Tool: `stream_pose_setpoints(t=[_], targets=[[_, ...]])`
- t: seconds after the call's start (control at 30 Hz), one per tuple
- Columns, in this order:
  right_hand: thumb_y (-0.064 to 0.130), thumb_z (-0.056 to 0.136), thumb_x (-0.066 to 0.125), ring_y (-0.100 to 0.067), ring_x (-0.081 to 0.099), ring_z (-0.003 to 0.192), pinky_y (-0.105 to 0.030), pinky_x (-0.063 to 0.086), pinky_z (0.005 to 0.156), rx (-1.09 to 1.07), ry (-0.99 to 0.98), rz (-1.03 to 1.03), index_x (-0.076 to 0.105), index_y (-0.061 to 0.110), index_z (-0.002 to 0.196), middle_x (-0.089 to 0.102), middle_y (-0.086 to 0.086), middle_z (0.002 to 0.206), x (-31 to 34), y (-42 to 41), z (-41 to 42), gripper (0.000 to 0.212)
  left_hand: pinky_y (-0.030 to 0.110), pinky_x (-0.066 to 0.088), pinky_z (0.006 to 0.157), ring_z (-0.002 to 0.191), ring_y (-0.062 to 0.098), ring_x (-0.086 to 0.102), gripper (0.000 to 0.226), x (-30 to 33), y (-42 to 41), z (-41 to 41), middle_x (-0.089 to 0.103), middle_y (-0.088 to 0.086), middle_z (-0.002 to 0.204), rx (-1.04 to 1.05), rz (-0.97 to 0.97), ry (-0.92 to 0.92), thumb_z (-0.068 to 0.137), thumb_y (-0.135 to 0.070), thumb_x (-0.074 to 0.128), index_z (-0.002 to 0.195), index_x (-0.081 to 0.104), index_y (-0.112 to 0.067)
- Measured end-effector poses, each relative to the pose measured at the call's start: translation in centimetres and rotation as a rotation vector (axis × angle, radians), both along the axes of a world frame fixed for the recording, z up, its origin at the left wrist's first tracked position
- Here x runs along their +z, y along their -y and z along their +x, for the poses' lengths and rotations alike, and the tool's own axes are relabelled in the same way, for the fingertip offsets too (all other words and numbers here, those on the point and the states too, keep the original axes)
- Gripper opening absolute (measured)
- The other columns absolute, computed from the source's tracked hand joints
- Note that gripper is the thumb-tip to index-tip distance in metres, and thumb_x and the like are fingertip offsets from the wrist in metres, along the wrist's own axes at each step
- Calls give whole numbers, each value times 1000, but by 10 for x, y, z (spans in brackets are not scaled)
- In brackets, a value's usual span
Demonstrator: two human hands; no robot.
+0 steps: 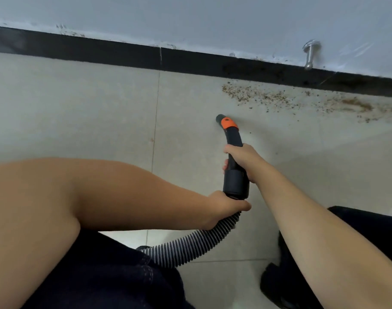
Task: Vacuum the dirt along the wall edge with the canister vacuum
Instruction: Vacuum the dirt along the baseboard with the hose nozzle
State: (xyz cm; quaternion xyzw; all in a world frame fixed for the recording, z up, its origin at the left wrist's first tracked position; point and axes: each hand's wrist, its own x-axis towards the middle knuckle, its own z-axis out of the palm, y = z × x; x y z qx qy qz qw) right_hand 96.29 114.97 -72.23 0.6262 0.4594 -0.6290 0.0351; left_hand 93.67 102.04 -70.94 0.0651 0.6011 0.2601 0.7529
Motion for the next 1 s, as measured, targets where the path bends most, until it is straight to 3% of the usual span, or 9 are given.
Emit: stream_pose_setpoints(t=[0.27,0.43,0.6,0.77,1.0], targets=[[12,84,58,-21,59,47,-34,53,61,-224,5,-15,48,10,94,57,-10,68,1,-4,73,14,17,46,41,51,14,54,21,8,-8,43,54,4,70,-190,29,-48,85,-24,68,86,50,-14],[10,85,58,-21,59,46,-34,53,59,-380,46,24,49,8,92,56,-11,66,-1,-20,113,11,21,47,47,54,14,53,22,10,-30,69,54,4,71,-276,47,-62,86,-24,67,84,47,-15],[9,84,59,-20,58,39,-32,51,54,-434,98,27,47,9,92,56,-12,65,-5,-22,146,14,17,45,42,55,13,51,21,6,-35,95,51,3,70,-348,53,21,87,-21,66,83,46,-17],[10,84,61,-22,58,41,-32,53,52,-343,45,-17,48,11,93,58,-9,55,-4,-26,139,16,22,46,50,58,14,49,19,0,-33,101,49,3,71,-296,75,38,86,-18,65,84,46,-20],[8,85,57,-21,56,43,-29,52,52,-182,22,85,46,8,93,54,-11,66,-3,-70,68,14,24,46,52,53,18,49,18,-5,-70,61,51,6,68,-4,68,-92,83,-16,66,93,52,-9]])
